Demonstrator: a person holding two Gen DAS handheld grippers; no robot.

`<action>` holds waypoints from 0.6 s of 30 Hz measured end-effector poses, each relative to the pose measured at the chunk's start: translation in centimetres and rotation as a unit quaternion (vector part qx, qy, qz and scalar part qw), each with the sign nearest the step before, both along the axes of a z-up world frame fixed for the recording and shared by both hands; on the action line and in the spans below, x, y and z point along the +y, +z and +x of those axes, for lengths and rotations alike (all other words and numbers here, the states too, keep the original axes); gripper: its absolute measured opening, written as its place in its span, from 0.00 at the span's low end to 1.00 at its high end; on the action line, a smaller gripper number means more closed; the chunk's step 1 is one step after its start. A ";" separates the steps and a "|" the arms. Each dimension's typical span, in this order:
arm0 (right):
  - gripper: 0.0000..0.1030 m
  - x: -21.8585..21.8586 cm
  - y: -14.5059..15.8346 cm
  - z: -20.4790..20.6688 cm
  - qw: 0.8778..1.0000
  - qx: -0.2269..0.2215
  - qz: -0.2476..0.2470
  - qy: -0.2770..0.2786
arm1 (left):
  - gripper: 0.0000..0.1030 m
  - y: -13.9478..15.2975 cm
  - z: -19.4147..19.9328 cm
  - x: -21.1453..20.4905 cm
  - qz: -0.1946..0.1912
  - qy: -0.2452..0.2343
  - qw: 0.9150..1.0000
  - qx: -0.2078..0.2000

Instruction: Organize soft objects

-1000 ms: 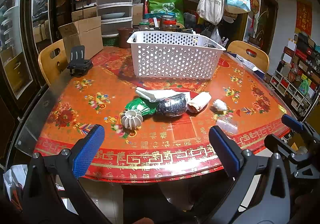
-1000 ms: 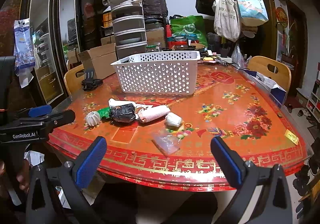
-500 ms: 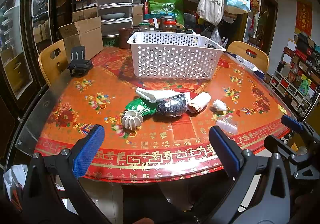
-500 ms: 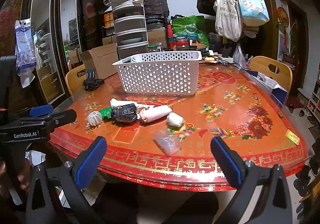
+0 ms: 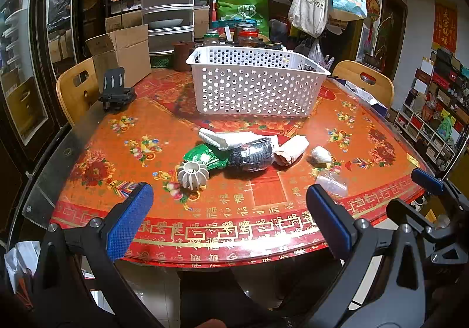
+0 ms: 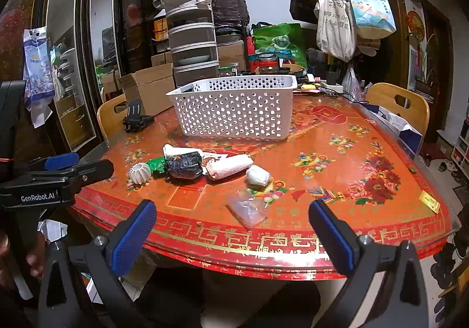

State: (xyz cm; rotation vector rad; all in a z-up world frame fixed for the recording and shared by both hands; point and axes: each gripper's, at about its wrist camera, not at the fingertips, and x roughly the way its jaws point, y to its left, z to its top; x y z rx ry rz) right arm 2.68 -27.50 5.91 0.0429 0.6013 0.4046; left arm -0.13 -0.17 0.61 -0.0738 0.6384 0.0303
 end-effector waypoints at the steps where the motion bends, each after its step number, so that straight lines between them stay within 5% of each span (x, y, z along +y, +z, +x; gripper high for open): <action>1: 1.00 0.0 0.0 0.0 1.000 0.000 0.000 0.000 | 1.00 0.0 0.0 0.0 0.000 0.000 1.000 0.000; 18: 1.00 0.0 0.0 0.0 1.000 0.000 0.000 0.000 | 1.00 0.0 0.0 0.0 -0.001 0.000 1.000 0.000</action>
